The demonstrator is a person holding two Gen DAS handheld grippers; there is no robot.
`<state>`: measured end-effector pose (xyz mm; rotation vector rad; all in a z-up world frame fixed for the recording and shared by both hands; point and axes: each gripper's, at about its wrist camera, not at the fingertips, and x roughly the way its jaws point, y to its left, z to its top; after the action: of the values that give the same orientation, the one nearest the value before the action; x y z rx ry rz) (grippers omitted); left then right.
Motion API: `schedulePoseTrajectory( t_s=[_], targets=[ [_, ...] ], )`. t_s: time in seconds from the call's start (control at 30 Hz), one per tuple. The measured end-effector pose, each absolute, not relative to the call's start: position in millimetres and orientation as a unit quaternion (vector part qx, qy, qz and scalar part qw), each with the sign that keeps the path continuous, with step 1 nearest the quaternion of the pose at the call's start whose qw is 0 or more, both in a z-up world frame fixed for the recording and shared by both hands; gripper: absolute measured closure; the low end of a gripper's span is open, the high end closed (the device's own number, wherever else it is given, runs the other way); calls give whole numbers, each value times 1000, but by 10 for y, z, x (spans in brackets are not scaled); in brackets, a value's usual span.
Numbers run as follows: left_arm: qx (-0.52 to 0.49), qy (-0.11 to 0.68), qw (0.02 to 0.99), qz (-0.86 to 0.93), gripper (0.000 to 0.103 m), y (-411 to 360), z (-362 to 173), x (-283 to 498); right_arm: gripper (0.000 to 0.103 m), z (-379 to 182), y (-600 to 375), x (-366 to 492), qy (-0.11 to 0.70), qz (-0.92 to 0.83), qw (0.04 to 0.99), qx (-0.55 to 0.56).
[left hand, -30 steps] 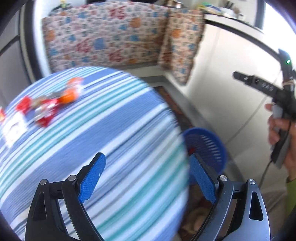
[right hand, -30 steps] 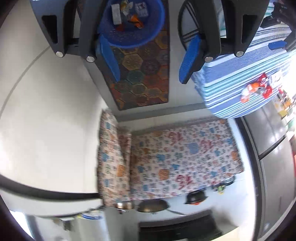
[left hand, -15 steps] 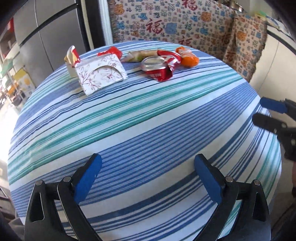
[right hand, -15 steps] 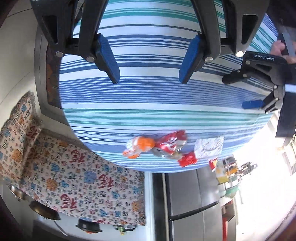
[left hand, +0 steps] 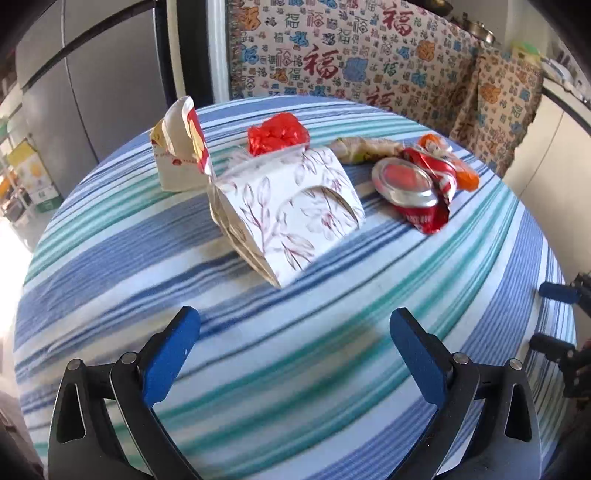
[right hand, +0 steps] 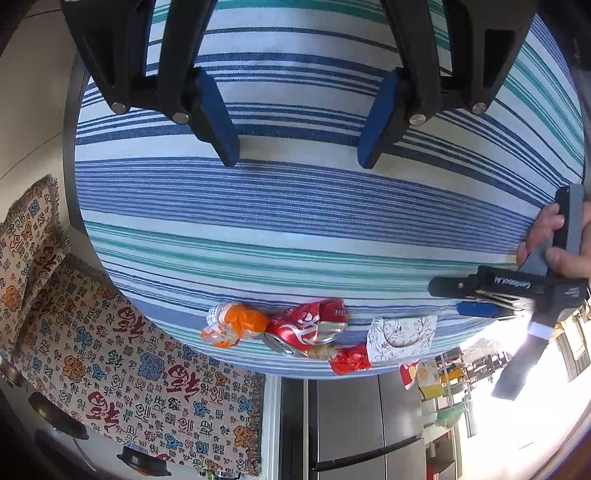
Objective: Collect trash
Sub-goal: 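Grasp the white floral paper box with the left tool while the right tool grasps the red Coca-Cola can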
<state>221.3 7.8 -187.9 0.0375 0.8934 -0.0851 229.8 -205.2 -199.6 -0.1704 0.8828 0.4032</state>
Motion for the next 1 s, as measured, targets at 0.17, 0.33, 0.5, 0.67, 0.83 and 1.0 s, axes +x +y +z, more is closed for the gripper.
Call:
schedulePoseTrajectory(
  t_s=[0.17,0.33,0.5,0.67,0.83,1.0],
  targets=[
    [25,381,923,-51,1,302,-1666,2510,33,-2002,-2075,2306,418,198,883,-78],
    [0,383,915,-123,1,223,-1651,2737,31,-2002,-2084,2339,418,198,883,-75],
    [-15,419,875,-242,2,-102,-1684,2480,31,-1988,-2168,2403,429,182,882,-68],
    [16,413,881,-230,2,-224,-1589,2124,31,-1985,-2276,2429,436,164,883,-57],
    [12,403,906,-133,2,-176,-1552,2439,31,-1984,-2260,2443,434,159,885,-55],
    [-25,435,893,-107,15,-59,-1804,2812,31,-1946,-2263,2572,436,159,885,-22]
  ],
)
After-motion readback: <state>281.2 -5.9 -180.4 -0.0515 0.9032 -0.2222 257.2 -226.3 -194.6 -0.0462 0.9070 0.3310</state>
